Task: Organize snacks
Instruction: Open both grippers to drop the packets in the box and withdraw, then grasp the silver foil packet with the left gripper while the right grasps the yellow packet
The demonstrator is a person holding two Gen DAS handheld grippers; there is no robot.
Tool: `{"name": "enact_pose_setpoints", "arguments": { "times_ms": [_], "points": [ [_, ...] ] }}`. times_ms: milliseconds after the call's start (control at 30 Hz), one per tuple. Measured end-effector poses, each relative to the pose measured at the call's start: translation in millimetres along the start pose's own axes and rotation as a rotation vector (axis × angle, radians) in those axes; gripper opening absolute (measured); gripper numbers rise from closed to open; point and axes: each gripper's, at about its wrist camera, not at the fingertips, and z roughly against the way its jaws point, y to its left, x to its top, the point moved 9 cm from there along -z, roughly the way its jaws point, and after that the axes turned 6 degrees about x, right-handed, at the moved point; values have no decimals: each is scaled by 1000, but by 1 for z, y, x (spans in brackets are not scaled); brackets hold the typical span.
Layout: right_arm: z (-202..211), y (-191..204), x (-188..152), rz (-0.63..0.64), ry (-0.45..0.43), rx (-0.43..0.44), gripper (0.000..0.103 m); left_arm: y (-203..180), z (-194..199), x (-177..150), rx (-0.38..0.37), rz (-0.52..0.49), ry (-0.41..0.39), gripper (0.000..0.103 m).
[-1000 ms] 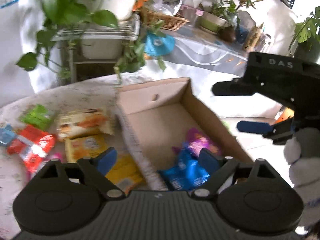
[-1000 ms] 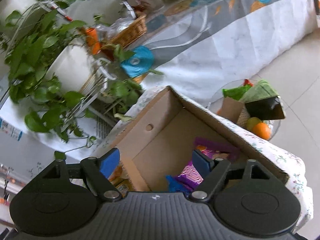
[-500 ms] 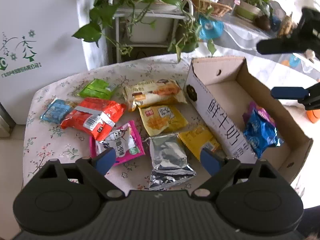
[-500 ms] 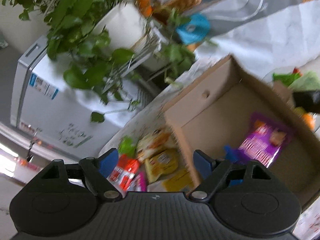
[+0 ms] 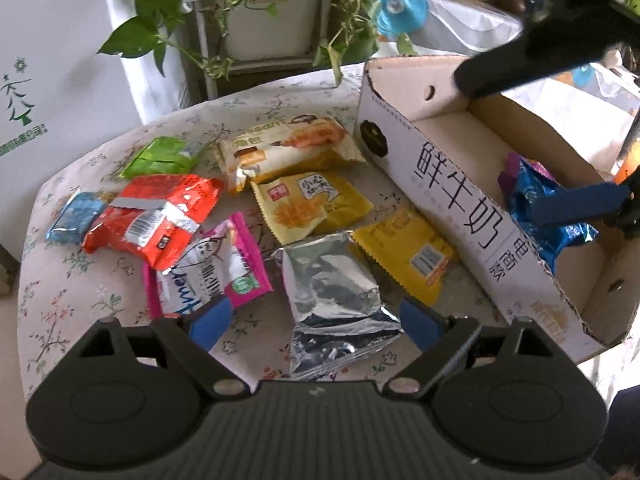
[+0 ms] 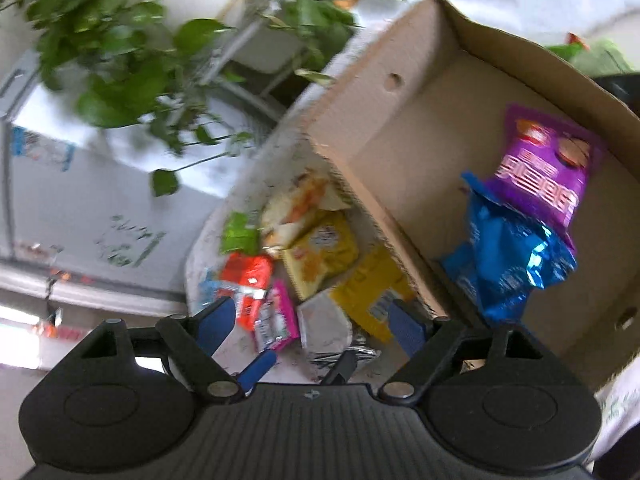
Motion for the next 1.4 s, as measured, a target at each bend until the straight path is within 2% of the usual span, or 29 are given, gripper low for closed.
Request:
{"name": "enact_pose_setpoints", "arguments": {
  "times_ms": [200, 367, 500, 567, 633, 733, 867, 1133, 1233, 1400],
  "points": [
    [-19, 2, -13, -52, 23, -30, 90, 1, -9, 6, -13, -5, -53, 91],
    [-36, 0, -21, -71, 9, -106, 91, 8, -19, 8, -20, 12, -86, 89],
    [-49, -1, -28, -80, 6, -142, 92, 13, -20, 5, -71, 56, -87, 77],
    [-56, 0, -31, -92, 12, -144, 92, 12, -18, 1, -82, 46, -73, 63],
    [-62, 0, -34, -100, 4, -153, 92, 16, -13, -5, -87, 59, -44, 57],
    [-67, -4, -35, -98, -28, -192, 92, 28, -6, -13, -68, 84, -16, 56],
    [-73, -13, -32, -116, -92, -255, 92, 54, 0, -23, -55, 168, 38, 56],
    [-84, -25, -29, -142, -218, -380, 92, 77, 7, -36, -48, 190, 46, 56],
    [-88, -33, -29, -189, -244, -396, 92, 80, 7, -39, -51, 198, 49, 58],
    [-86, -35, -23, -142, -308, -410, 76, 82, 5, -46, -47, 211, 80, 69]
  ]
}}
